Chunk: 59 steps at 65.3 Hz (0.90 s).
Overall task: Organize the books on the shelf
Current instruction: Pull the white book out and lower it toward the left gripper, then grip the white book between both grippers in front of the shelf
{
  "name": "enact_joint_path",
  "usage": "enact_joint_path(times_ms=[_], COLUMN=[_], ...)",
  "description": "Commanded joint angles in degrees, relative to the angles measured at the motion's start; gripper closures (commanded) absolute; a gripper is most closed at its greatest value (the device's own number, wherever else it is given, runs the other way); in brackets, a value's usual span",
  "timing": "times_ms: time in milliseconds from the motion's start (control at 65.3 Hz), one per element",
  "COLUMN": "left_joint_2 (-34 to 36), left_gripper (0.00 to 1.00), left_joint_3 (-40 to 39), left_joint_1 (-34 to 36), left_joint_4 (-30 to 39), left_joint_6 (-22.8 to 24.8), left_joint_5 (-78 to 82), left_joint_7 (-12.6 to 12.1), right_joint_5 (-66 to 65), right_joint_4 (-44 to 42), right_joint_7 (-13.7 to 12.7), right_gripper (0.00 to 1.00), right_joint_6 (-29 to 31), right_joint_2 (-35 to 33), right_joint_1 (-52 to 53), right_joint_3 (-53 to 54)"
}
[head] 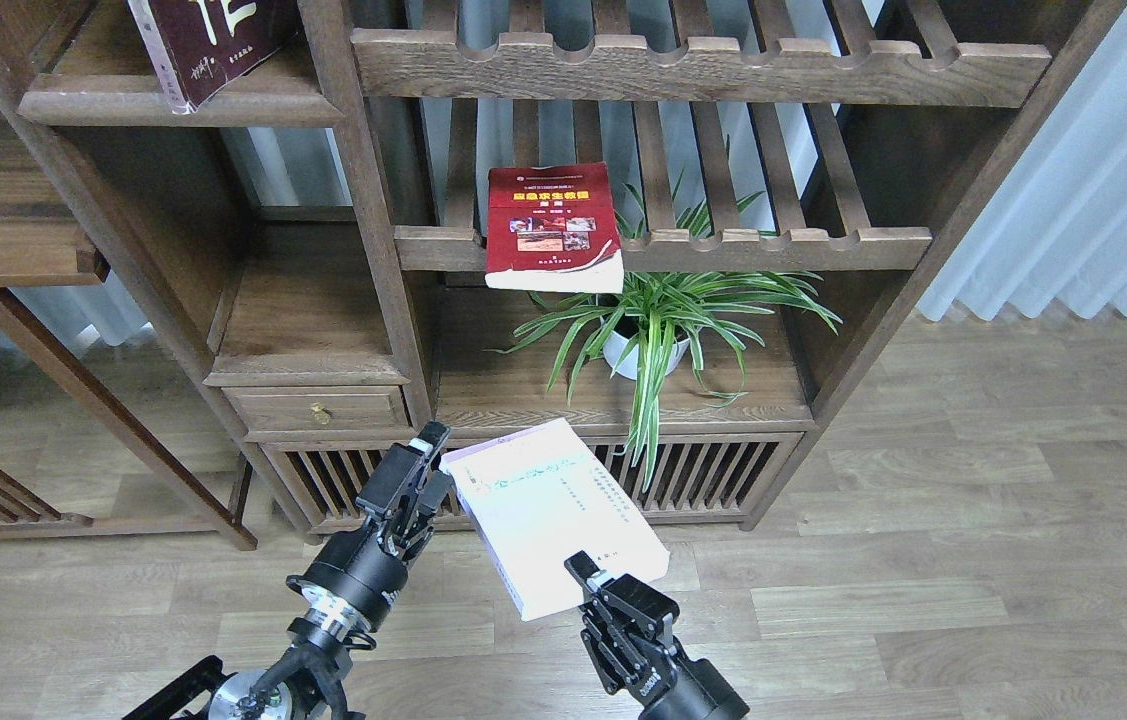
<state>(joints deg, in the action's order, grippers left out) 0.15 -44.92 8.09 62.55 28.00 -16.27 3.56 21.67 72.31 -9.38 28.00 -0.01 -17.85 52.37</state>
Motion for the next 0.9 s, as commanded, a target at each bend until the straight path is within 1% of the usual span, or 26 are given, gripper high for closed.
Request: enact_joint_path(times_ms=[0, 260, 429, 536, 567, 735, 781, 888], left_joint_2=[-0.1, 0.0, -0.1, -0.1, -0.1, -0.1, -0.1, -0.1], left_gripper=[0.04, 0.04, 0.12, 0.21, 0.26, 0.39, 0.45, 0.57], left_joint_3=[1.6, 3.3, 3.6, 3.8, 3.8, 3.9, 3.9, 3.7], left_joint_1=[-1.4, -1.9, -2.1, -2.3, -2.3, -2.2, -2.2, -2.1], left_joint_4=[0.0, 0.0, -0.6, -1.0, -1.0, -2.4, -2.9, -3.7], left_joint_6=[0.0, 0.0, 0.0, 0.0, 0.0, 0.0, 0.0, 0.0], left_joint_5=[0.1, 0.1, 0.1, 0.1, 0.0, 0.0, 0.0, 0.0], left_joint_7=[-0.5, -0.7, -0.7, -0.6, -0.6, -0.6, -0.6, -0.6], right_joint_5=[0.0, 0.0, -0.2, -0.2, -0.2, -0.7, -0.9, -1.1], right_joint_4=[0.0, 0.2, 0.2, 0.3, 0.3, 0.4, 0.4, 0.4], right_joint_7=[0.1, 0.1, -0.1, -0.1, -0.1, -0.1, -0.1, -0.1], right_gripper=[0.98, 0.98, 0.98, 0.98, 0.98, 0.98, 0.98, 0.98], right_joint_6=[0.0, 0.0, 0.0, 0.0, 0.0, 0.0, 0.0, 0.0], right_joint_2=[0.0, 0.0, 0.0, 0.0, 0.0, 0.0, 0.0, 0.0], right_joint_1=[0.1, 0.0, 0.0, 0.0, 0.0, 0.0, 0.0, -0.1], right_joint_3=[0.3, 0.4, -1.0, -1.0, -1.0, -1.2, -1.2, -1.2])
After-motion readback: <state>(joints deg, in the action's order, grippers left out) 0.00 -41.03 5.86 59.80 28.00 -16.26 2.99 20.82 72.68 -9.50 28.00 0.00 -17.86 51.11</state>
